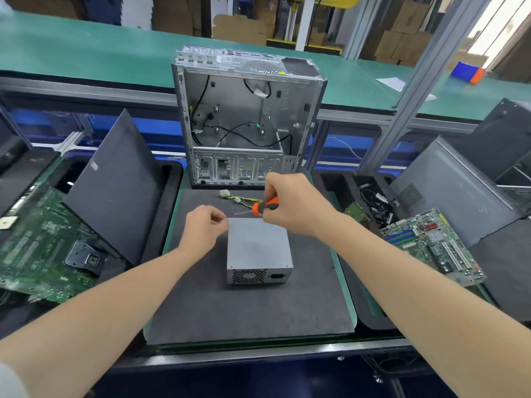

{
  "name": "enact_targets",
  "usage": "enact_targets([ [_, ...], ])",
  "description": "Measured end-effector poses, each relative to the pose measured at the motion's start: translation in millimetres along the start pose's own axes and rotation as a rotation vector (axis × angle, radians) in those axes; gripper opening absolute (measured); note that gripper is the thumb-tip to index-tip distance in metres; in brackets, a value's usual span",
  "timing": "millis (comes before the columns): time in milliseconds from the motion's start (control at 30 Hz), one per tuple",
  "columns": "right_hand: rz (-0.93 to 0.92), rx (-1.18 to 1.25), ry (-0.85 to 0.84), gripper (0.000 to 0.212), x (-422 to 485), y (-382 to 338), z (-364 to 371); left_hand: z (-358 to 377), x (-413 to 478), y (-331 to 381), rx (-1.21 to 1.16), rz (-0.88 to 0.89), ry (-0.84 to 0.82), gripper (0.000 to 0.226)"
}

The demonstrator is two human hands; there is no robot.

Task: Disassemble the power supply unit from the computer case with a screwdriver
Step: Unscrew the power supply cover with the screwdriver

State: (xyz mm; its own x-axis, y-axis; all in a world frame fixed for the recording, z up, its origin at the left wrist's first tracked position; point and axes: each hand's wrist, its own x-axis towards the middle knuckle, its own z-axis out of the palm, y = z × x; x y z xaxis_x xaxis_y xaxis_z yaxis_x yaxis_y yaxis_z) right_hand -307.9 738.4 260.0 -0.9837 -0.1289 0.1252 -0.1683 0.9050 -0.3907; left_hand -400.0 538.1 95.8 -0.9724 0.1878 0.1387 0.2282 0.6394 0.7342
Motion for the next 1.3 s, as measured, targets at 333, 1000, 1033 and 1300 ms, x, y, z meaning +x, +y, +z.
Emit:
enact_targets([
  [333, 0.168, 0.058, 0.087, 0.019, 21.7, 12.2, 45.0, -0.2, 2.2, -55.6, 0.157, -0.051, -0.069, 0.008],
  [1000, 0.368, 0.205, 0.18, 0.03, 11.5, 53.3, 62.5, 17.7, 9.8, -14.6, 0.03, 0.13, 0.068, 0.019],
  [1033, 0.395, 0.223, 0.202, 0.03, 8.2, 58.3, 61.0, 22.0, 10.8, 5.4, -0.019, 0.153, 0.083, 0.019],
  [1300, 0.621, 0.353, 0.322, 0.032, -40.0, 115.0, 56.0, 100.2, -13.7, 134.9, -0.353, 0.047, -0.283, 0.039],
])
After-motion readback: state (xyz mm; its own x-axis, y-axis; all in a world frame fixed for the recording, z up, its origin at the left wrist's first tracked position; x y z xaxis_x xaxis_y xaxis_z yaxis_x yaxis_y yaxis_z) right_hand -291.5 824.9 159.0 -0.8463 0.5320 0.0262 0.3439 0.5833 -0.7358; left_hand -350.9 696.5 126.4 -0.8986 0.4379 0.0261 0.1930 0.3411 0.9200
